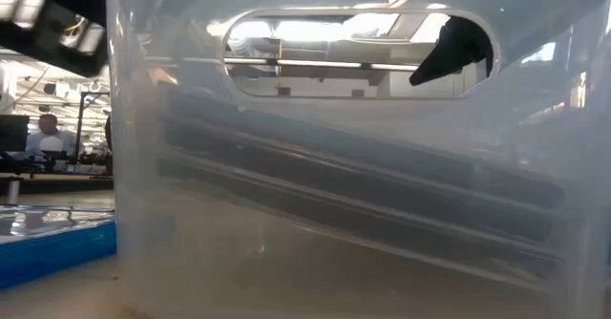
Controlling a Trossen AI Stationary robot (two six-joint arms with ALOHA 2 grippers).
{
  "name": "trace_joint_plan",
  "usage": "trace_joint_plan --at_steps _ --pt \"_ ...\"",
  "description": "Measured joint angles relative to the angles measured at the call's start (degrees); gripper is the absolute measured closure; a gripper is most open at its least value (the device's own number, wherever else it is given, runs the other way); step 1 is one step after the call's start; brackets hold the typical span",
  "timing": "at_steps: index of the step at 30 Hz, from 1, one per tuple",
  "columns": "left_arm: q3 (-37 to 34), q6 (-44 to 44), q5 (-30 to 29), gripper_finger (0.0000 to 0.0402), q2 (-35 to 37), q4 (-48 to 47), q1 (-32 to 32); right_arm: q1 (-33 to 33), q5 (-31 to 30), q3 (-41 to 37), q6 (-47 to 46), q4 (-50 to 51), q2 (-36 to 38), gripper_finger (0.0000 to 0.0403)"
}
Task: Pick & place jewel cases by type
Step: Put the blue cd case into the right transparent bin
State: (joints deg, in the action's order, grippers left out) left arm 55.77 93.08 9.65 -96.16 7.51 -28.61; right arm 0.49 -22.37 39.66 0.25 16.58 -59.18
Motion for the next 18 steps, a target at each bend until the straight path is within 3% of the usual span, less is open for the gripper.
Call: trace_joint_plan --at_steps 5,8,13,18 --pt "0.0 0.31 7.56 0.02 0.0 -1.52 -2.71 0.0 0.0 0.0 -0.03 0.2 0.0 0.0163" --pt "0.0 2.12 7.91 0.0198 0.0 -3.84 -5.2 0.02 0.0 0.0 -0.02 0.82 -0.12 0.0163" --pt "0.0 5.65 3.2 0.0197 0.0 -12.32 -8.82 0.0 -0.02 -0.02 -0.01 0.49 -0.87 0.0163" --pt "0.0 6.49 -7.38 0.0199 0.0 -19.56 -10.69 0.02 -0.02 -0.06 0.0 0.6 -1.67 0.0163"
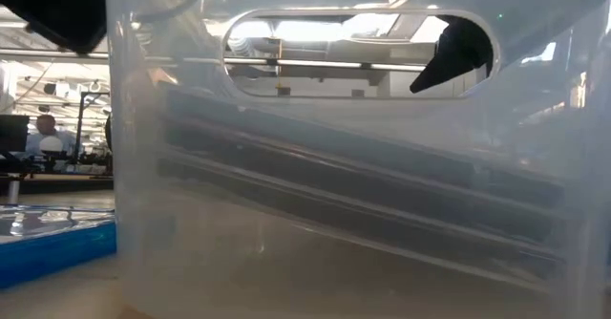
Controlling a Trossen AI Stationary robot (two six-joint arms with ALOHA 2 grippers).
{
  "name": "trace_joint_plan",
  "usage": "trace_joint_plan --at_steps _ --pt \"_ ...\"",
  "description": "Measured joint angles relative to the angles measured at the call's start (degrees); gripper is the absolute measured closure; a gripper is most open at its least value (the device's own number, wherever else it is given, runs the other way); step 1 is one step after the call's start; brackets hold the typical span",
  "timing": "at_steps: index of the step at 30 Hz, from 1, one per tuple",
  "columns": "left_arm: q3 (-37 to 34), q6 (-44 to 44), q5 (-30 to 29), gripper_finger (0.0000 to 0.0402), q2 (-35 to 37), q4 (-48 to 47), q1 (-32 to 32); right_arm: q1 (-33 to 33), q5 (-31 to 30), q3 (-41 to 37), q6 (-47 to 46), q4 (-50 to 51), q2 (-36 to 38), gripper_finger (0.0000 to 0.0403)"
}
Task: Pick & place jewel cases by type
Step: Put the blue cd case into the right transparent bin
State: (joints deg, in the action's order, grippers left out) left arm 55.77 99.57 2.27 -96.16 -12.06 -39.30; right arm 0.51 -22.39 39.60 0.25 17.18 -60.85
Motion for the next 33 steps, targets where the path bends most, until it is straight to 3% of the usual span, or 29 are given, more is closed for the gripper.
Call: trace_joint_plan --at_steps 8,12,24,29,33 --pt "0.0 -6.5 -7.56 0.0203 -0.02 -12.25 1.04 0.0 -0.02 0.0 0.24 -1.07 -2.74 0.0163" --pt "0.0 -9.36 -7.3 0.0213 -0.07 -17.68 2.64 0.0 -0.02 0.0 0.57 -3.08 -4.62 0.0163" --pt "0.58 -19.26 -3.79 0.0254 -4.82 -19.33 9.13 0.12 -2.45 0.0 4.95 -5.77 -7.47 0.0163" --pt "0.29 -22.29 -11.64 0.0274 -4.74 -19.78 14.29 0.29 -5.05 0.0 6.27 -5.87 -7.47 0.0163" --pt "0.05 -28.31 -16.92 0.029 -4.76 -19.8 18.78 1.7 -3.45 0.0 4.32 -5.82 -7.47 0.0163"
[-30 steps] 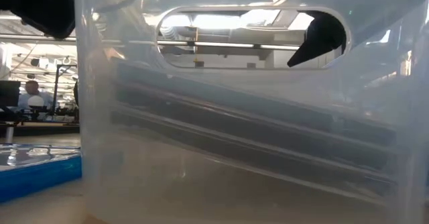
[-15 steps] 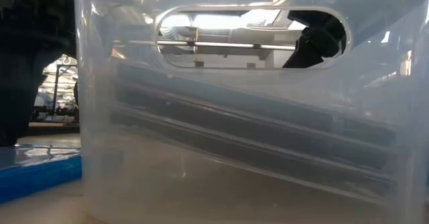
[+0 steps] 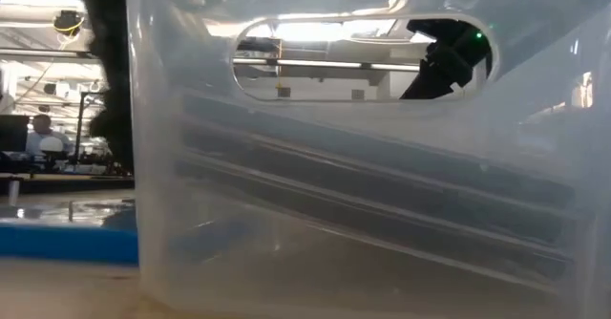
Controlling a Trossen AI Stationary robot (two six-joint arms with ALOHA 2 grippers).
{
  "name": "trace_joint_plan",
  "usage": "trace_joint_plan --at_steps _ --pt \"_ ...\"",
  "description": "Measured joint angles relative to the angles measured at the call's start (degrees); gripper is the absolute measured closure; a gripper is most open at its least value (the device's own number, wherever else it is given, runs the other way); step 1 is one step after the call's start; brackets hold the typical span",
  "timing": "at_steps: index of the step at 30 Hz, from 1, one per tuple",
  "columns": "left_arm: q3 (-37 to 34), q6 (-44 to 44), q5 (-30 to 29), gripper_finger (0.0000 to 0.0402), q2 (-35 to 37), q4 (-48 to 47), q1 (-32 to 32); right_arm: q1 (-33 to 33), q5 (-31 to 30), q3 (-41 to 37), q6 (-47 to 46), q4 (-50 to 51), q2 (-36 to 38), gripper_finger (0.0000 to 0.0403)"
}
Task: Pick & place jewel cases by type
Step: Put the blue cd case into the right transparent bin
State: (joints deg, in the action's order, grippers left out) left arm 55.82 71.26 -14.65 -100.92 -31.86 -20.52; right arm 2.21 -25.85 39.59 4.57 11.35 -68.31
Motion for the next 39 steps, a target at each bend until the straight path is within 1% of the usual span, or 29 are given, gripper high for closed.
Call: trace_joint_plan --at_steps 3,6,9,12,15,18,21,23,24,26,28,29,31,32,34,36,39 --pt "-0.05 -5.73 -2.69 0.0303 -0.01 -0.07 3.63 1.78 2.52 0.0 -4.47 0.16 0.0 0.0163" --pt "-0.07 -10.67 -5.91 0.0314 -0.04 0.21 7.08 3.98 6.54 0.02 -7.17 0.42 0.0 0.0163" --pt "-0.16 -15.24 -8.82 0.0323 -0.17 0.42 10.92 5.95 9.95 0.02 -7.21 0.31 -0.2 0.0163" --pt "-0.3 -18.01 -10.54 0.033 -0.24 2.17 14.52 7.68 11.6 0.02 -7.22 0.11 -1.14 0.0163" --pt "-0.35 -22.24 -10.43 0.0335 -0.35 6.99 17.27 8.95 13.1 0.07 -7.2 -0.2 -3.46 0.0163" --pt "-0.33 -26.54 -9.87 0.0339 -0.35 12.19 19.19 9.62 13.95 0.07 -5.9 -2.76 -7.02 0.0163" --pt "-0.32 -32.01 -12.75 0.0341 -0.33 17.29 20.79 9.73 14.03 0.07 -4.36 -7.03 -11.35 0.0163" --pt "-0.14 -36.55 -13.69 0.034 -0.22 19.96 22.03 9.73 14.9 0.07 -6.32 -10.11 -13.78 0.0163" --pt "0.18 -38.85 -12.82 0.0339 0.11 19.87 22.65 9.73 16.12 0.07 -8.07 -11.2 -14.8 0.0163" --pt "1.16 -43.07 -8.66 0.0337 1.14 18.17 23.71 9.75 19.51 0.07 -11.61 -12.58 -16.43 0.0163" --pt "1.86 -45.2 -2.51 0.0336 2.48 15.22 24.1 9.74 23.59 0.07 -13.17 -14.15 -17.85 0.0163" --pt "1.95 -45.95 0.82 0.0337 3.27 13.03 24.1 9.73 25.53 0.07 -12.5 -14.84 -18.59 0.0163" --pt "2.03 -45.04 6.24 0.0338 4.6 9.45 23.93 9.69 28.9 0.09 -10.91 -16.23 -19.91 0.0163" --pt "2.03 -43.1 7.92 0.0339 5.4 7.09 23.59 9.42 30.23 0.07 -10.26 -17.59 -20.73 0.0163" --pt "2.07 -38.9 9.55 0.0342 6.76 3.98 22.7 9.01 31.84 0.09 -9.13 -21.13 -22.29 0.0163" --pt "2.03 -35.63 9.67 0.0345 7.91 0.17 21.51 8.41 32.0 0.11 -7.46 -25.41 -24.19 0.0163" --pt "1.17 -30.98 9.15 0.0348 8.62 -2.69 19.54 7.84 32.05 0.07 -5.5 -30.44 -26.97 0.0163"
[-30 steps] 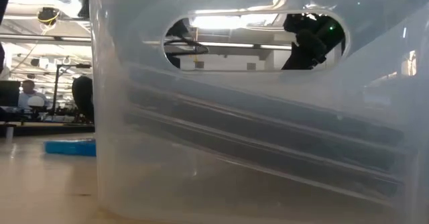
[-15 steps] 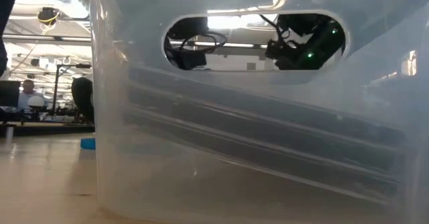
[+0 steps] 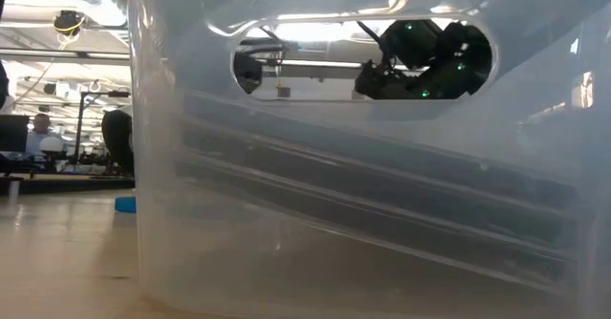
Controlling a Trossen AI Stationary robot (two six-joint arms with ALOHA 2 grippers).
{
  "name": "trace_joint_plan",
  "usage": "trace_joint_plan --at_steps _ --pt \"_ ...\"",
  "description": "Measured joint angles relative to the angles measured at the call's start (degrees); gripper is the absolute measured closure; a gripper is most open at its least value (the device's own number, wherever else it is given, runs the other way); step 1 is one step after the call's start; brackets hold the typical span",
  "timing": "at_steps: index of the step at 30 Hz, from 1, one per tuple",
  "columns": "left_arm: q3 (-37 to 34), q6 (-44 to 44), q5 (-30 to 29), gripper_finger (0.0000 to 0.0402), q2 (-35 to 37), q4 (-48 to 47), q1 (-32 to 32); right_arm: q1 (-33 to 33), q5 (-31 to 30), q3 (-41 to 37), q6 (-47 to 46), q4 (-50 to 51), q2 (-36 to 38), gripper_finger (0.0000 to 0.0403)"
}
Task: Pick & place jewel cases by type
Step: Put the blue cd case into the right transparent bin
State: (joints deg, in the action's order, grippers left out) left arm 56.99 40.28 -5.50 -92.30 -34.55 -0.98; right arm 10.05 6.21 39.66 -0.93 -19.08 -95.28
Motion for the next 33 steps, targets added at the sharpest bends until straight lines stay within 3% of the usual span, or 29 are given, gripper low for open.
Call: trace_joint_plan --at_steps 7,14,26,33 --pt "-2.13 2.5 -0.01 0.035 -0.4 -2.74 -5.08 -1.34 -0.01 0.02 2.82 -8.32 -4.66 0.0163" --pt "-2.14 3.5 -5.19 0.0347 -0.38 -4.66 -8.55 -2.91 0.01 0.02 3.01 -12.04 -7.89 0.0163" --pt "-2.14 9.33 -2.12 0.0234 -0.38 -7.73 -10.31 -3.89 1.39 2.32 5.97 -11.55 -11.85 0.0163" --pt "-2.14 15.79 -1.7 0.0192 -0.38 -7.96 -12.24 -3.88 1.39 2.45 5.99 -11.27 -12.39 0.0163"
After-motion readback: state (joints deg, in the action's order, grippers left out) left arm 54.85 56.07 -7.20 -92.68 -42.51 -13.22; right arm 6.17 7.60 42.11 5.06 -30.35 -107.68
